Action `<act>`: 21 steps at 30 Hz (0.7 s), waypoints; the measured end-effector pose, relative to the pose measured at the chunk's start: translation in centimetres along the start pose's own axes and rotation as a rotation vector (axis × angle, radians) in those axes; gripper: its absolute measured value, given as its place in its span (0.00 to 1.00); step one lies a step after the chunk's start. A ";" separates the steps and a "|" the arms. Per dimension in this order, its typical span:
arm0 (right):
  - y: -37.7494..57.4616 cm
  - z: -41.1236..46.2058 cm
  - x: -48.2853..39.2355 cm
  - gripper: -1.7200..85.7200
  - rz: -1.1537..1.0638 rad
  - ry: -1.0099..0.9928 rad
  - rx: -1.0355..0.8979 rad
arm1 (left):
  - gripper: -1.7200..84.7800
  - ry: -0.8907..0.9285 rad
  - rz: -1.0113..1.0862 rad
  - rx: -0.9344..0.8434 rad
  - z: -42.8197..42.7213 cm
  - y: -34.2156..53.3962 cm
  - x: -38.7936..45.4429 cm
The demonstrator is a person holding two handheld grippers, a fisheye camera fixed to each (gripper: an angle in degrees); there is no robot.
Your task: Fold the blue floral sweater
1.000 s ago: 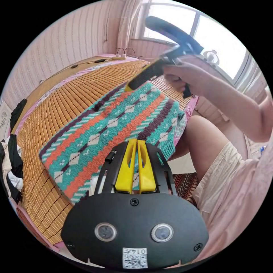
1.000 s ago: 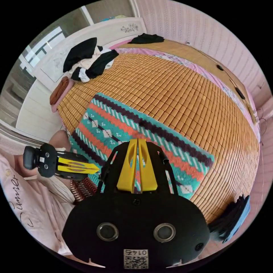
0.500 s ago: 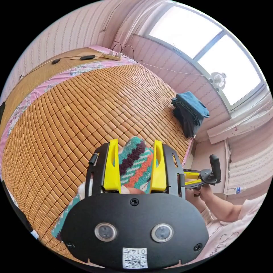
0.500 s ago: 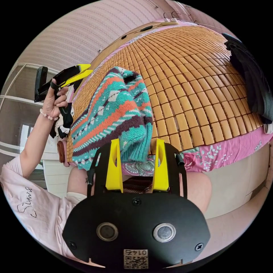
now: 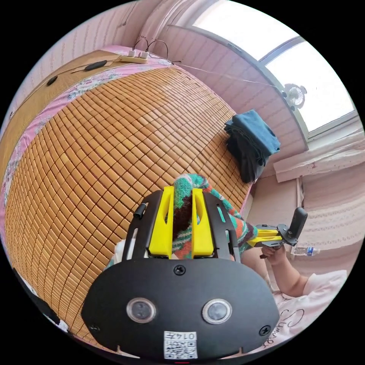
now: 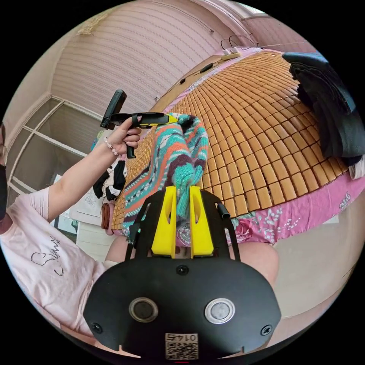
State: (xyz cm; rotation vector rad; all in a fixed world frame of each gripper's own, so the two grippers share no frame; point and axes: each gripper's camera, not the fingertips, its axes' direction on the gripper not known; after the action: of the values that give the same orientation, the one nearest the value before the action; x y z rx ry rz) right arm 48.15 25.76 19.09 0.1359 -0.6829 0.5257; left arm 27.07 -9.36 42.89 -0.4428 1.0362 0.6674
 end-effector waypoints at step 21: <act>9.9 13.3 -27.4 0.08 -1.040 -0.006 -0.719 | 0.01 -0.171 -0.480 0.363 -13.8 32.9 -9.3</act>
State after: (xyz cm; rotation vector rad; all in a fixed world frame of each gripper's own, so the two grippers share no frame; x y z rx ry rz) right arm 17.76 19.01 11.57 -0.1882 -0.6742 -0.7229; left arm -7.69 3.05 44.08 -0.2933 0.8231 0.0813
